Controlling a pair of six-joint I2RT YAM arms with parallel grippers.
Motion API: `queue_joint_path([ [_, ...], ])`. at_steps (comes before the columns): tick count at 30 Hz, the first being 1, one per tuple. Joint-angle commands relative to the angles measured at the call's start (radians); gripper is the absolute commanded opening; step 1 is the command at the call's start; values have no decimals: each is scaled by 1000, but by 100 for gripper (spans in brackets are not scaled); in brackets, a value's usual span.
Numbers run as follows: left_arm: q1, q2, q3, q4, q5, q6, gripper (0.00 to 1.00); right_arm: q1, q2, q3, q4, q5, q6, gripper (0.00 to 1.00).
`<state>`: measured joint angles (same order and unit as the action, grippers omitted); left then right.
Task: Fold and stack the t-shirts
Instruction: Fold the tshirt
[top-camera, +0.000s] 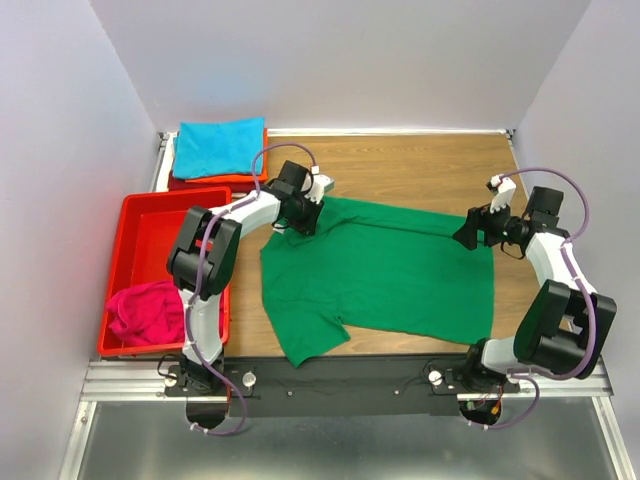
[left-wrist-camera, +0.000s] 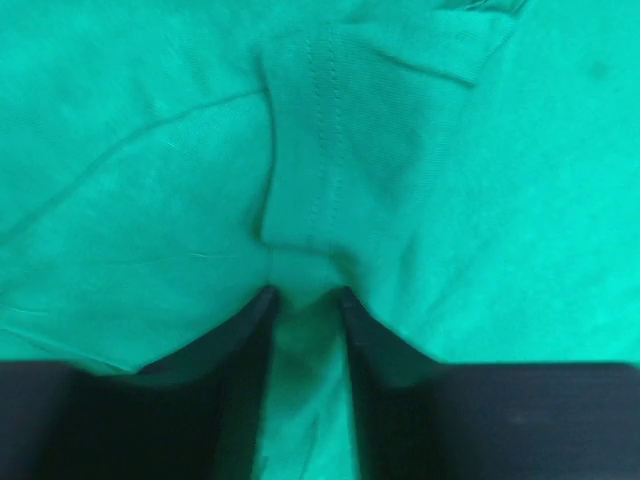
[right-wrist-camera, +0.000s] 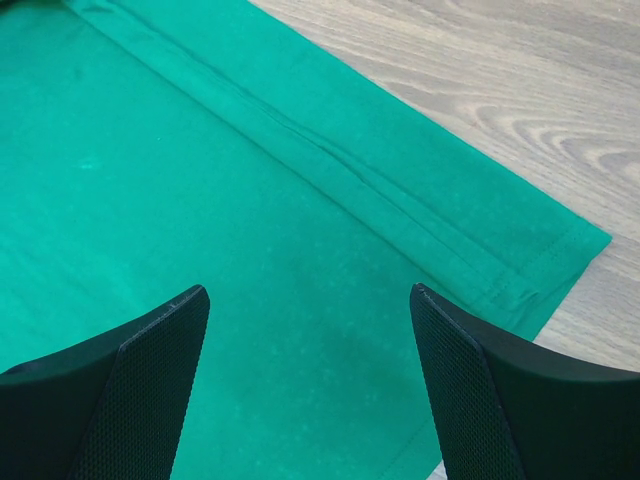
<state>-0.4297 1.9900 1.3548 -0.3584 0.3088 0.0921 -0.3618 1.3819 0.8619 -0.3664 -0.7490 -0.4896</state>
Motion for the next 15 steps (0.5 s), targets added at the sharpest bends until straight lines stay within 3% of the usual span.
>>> queue_joint_path([
  [1, -14, -19, 6, -37, -68, 12, 32, -2, -24, -11, -26, -29, 5, 87],
  [3, -15, -37, 1, -39, -79, 11, 23, -2, -27, -12, -26, -32, 5, 87],
  [5, -21, -66, -3, -39, -71, 11, 9, -2, -30, -12, -26, -33, 5, 87],
  [7, -27, -91, -8, -39, -71, 11, 4, -2, -34, -12, -26, -32, 5, 87],
  [10, -37, -118, -19, -40, -106, 5, 11, -2, -37, -15, -25, -36, 6, 87],
  [15, -38, -145, -34, -37, -106, 3, 11, -2, -32, -14, -26, -33, 8, 87],
])
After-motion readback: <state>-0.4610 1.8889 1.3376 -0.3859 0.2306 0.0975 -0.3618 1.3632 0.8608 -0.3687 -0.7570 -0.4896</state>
